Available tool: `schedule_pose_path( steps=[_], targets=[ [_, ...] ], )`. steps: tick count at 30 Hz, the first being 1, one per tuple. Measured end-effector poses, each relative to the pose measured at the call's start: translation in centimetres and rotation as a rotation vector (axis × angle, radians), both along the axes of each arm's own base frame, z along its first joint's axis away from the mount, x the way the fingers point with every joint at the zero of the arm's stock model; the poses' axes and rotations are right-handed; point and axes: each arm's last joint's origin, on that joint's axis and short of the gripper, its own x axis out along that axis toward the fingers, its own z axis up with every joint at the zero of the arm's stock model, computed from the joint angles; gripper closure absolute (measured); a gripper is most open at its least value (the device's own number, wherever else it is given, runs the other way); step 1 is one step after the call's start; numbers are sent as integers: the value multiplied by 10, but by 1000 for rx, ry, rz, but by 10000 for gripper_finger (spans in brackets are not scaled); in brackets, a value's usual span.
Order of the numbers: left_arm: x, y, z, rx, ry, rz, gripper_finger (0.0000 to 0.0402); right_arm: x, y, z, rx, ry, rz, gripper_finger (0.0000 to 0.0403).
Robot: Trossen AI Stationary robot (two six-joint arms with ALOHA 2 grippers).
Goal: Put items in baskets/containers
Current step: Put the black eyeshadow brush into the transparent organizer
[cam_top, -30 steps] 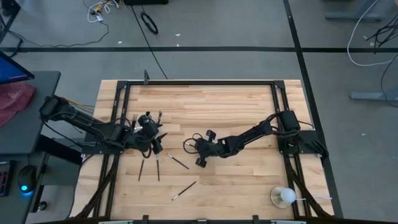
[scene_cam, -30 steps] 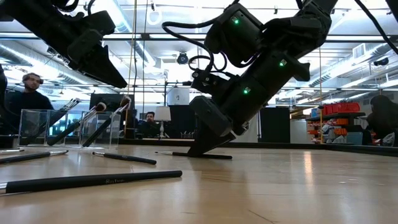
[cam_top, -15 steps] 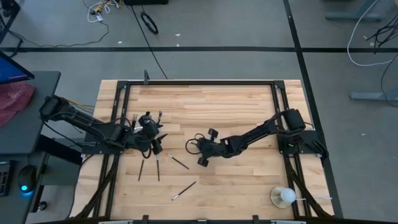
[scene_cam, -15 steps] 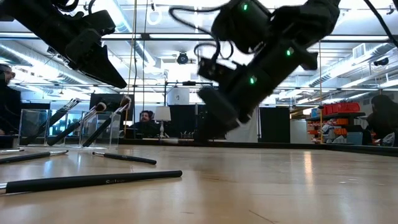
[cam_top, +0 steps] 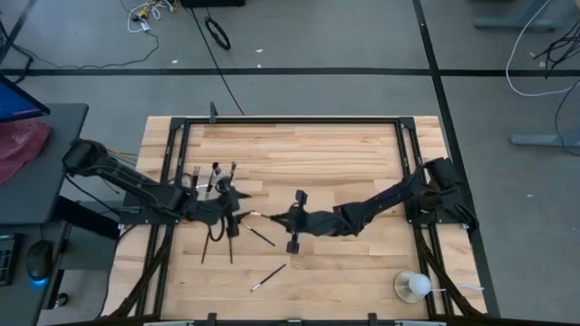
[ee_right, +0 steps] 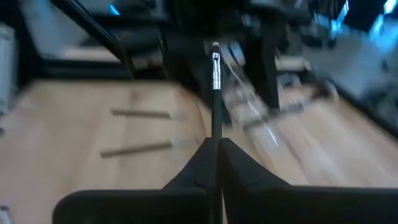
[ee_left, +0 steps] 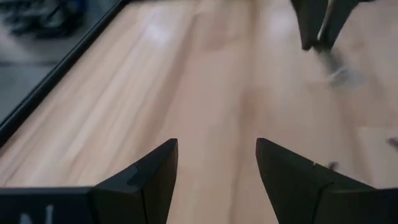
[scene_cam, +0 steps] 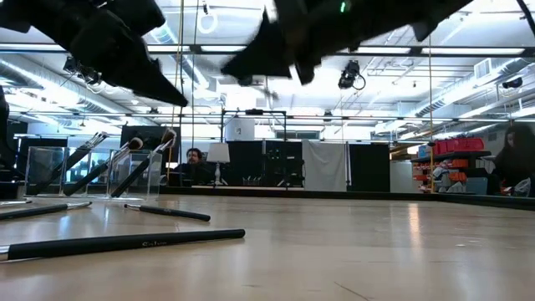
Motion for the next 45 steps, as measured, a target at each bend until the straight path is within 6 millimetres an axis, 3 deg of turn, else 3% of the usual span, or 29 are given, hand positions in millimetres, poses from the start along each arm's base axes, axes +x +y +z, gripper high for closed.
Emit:
schedule_pose_path(
  steps=[5, 13, 18, 25, 31, 41, 45],
  targets=[
    [17, -14, -2, 43, -78, -155, 177, -9, 11, 4, -11, -176, 57, 398],
    [30, -34, 19, 113, -376, -314, 177, -42, 2, -6, 92, -456, 192, 398],
    [36, -35, 29, 81, -549, -344, 177, -49, 0, -7, 102, -499, 200, 398],
    [48, -27, 26, 29, -633, -374, 183, -48, 0, -7, 94, -497, 215, 398],
    [52, -25, 24, 6, -652, -381, 235, -48, 0, -8, 92, -493, 215, 398],
    [51, -25, 24, 3, -656, -382, 377, -47, -2, -8, 85, -484, 210, 394],
    [52, -25, 23, 7, -642, -384, 384, -46, -3, -11, 90, -446, 208, 373]
  ],
)
